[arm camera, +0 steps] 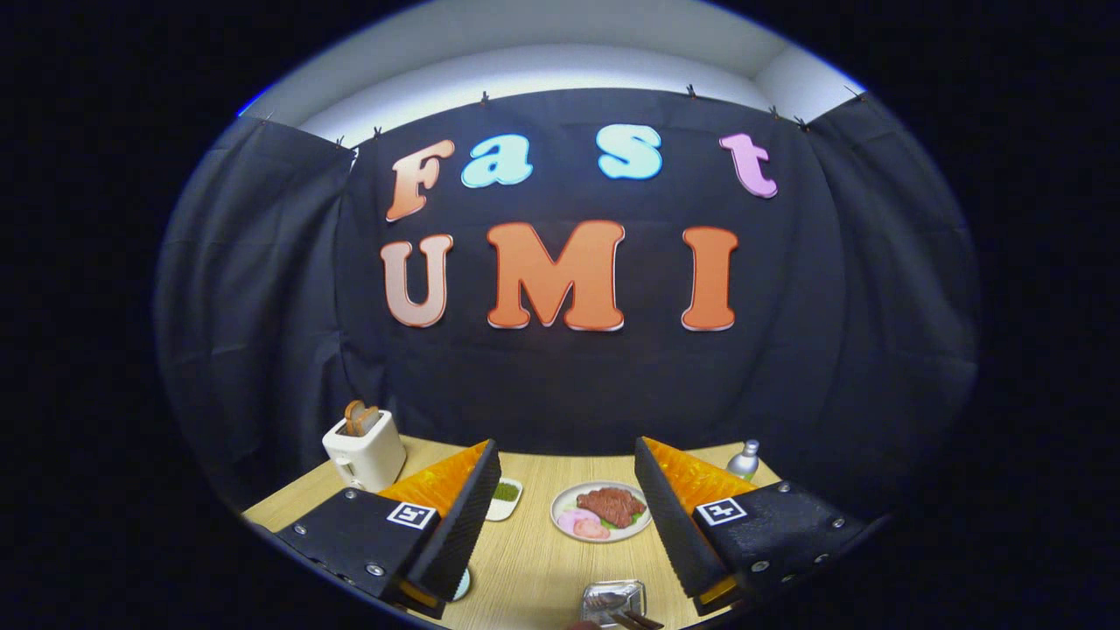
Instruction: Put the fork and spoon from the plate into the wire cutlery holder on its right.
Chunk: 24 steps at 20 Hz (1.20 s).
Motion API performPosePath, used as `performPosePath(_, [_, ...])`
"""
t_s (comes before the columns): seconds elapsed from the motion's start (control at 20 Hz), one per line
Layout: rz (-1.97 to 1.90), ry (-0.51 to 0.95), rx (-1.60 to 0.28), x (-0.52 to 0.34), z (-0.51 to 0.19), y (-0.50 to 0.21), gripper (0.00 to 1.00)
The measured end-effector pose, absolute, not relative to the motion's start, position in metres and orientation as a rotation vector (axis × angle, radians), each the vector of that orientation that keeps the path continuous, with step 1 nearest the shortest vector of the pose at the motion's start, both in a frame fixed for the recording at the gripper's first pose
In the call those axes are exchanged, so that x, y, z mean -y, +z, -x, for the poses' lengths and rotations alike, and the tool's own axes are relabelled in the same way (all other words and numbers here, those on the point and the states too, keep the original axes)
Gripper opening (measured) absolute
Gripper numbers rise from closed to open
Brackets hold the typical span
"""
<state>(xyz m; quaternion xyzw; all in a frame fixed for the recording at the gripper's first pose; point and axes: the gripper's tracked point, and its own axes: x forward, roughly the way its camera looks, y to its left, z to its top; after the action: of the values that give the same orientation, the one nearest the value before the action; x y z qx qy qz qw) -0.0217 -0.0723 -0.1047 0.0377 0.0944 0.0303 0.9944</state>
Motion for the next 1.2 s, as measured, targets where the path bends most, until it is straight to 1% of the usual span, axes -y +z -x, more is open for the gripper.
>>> performPosePath(0.2, [-0.04, 0.036, -0.018, 0.075, 0.015, -0.055, 0.92])
performPosePath(0.45, [-0.038, 0.035, 0.061, 0.072, 0.014, -0.035, 0.92])
performPosePath(0.7, [-0.055, 0.032, 0.064, 0.071, 0.012, -0.031, 0.95])
performPosePath(1.2, [-0.071, 0.073, 0.023, 0.044, -0.002, -0.039, 0.95])
